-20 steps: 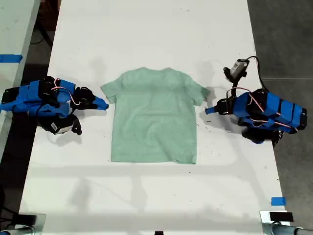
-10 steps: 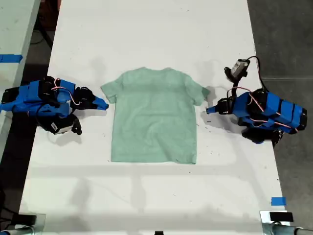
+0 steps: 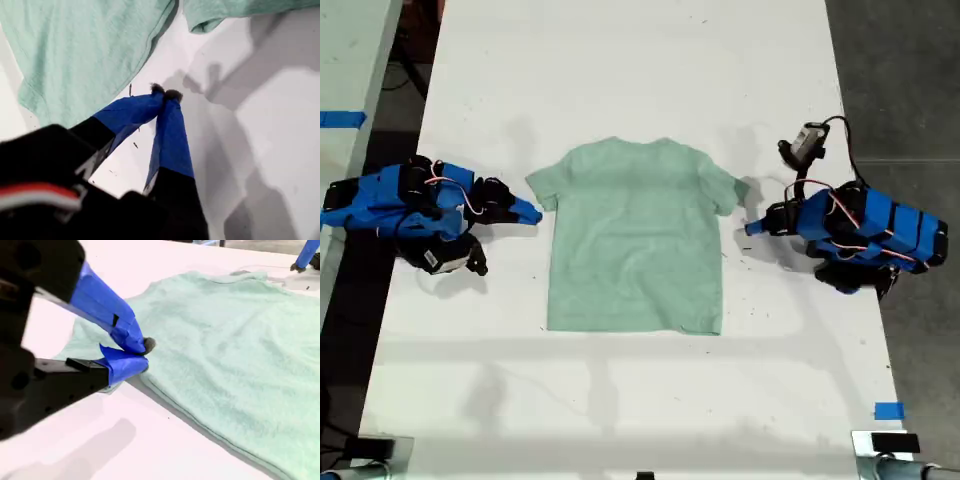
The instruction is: Fold t shirt
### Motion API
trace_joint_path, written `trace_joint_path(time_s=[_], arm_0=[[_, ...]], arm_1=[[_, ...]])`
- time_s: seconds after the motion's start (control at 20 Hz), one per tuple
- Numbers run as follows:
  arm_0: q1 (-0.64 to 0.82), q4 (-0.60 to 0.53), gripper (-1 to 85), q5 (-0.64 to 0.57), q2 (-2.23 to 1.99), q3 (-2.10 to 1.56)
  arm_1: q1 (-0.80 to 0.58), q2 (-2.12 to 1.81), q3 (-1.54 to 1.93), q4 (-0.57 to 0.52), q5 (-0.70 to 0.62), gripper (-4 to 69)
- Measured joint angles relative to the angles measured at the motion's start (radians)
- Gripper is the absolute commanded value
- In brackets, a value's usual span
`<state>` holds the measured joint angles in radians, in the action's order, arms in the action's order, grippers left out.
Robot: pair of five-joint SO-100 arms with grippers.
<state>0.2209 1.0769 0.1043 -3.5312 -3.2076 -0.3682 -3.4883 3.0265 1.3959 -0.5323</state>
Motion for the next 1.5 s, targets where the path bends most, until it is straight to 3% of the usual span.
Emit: trace_joint_path(time_s=[0.3, 0.55, 0.65, 0.75, 0.9, 1.1, 1.5], arm_0=[[-0.071, 0.012, 0.0, 0.000, 0.000, 0.011], [-0.063, 0.092, 0.0, -0.038, 0.000, 0.063], [-0.046, 0.032, 0.0, -0.057, 0.000, 0.032], [-0.037, 0.006, 0.0, -0.057, 0.000, 0.009], [-0.034, 0.006, 0.0, -0.057, 0.000, 0.009], [-0.035, 0.006, 0.0, -0.057, 0.000, 0.009], [-0.035, 0.006, 0.0, -0.057, 0.000, 0.009]], arm_1=[[0.015, 0.130, -0.147, 0.069, 0.115, -0.8], [-0.049, 0.670, -0.673, 0.270, 0.081, 1.2], [-0.100, 0.890, -0.908, 0.318, 0.020, 11.9], [-0.147, 1.085, -1.074, 0.314, -0.064, 28.9], [-0.213, 1.190, -1.042, 0.129, -0.152, 38.3], [-0.298, 1.333, -0.885, -0.094, -0.156, 40.1], [-0.347, 1.344, -0.621, -0.417, -0.043, 29.9]])
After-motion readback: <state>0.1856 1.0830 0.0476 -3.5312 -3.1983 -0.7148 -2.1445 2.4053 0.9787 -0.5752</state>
